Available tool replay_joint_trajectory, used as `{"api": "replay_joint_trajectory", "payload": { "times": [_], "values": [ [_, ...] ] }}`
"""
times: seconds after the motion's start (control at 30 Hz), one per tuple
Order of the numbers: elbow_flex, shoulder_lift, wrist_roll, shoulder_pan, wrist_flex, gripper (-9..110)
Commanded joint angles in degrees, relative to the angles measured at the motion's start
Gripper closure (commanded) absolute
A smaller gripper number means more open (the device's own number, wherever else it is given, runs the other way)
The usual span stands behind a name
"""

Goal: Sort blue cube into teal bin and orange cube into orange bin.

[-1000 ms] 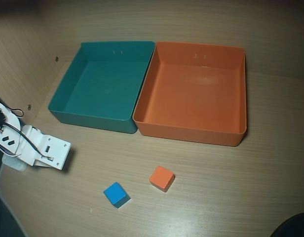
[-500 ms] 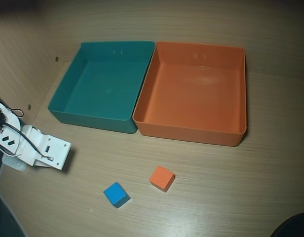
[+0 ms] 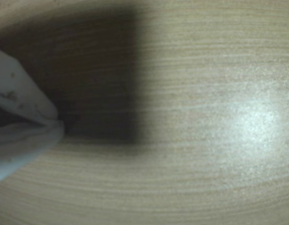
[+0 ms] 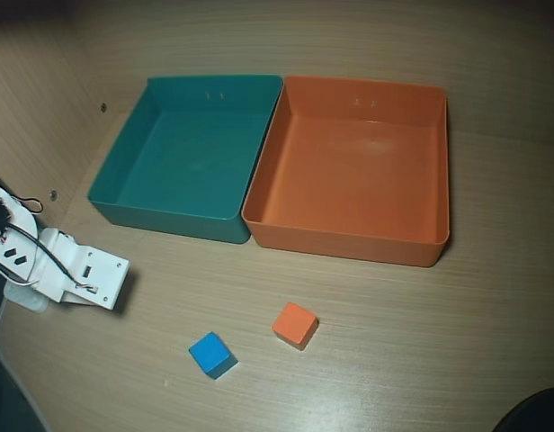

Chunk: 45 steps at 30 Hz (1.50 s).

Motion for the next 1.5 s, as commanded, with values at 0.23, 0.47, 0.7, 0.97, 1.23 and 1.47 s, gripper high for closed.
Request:
{"api": "replay_joint_trajectory", "payload": {
  "times": [0.23, 0.47, 0.7, 0.97, 1.23, 1.47],
  "values": [
    [3.7, 0.1, 0.4, 0.4, 0.4, 105],
    [3.7, 0.3, 0.4, -0.2, 0.4, 105],
    [3.7, 0.0, -0.2, 0.4, 0.4, 105],
    [3.7, -0.3, 0.5, 0.5, 0.4, 104],
    [-10.2, -15.5, 0.6, 3.6, -0.5, 84],
    [-37.6, -46.3, 0.6, 4.9, 0.1, 62]
  ]
}}
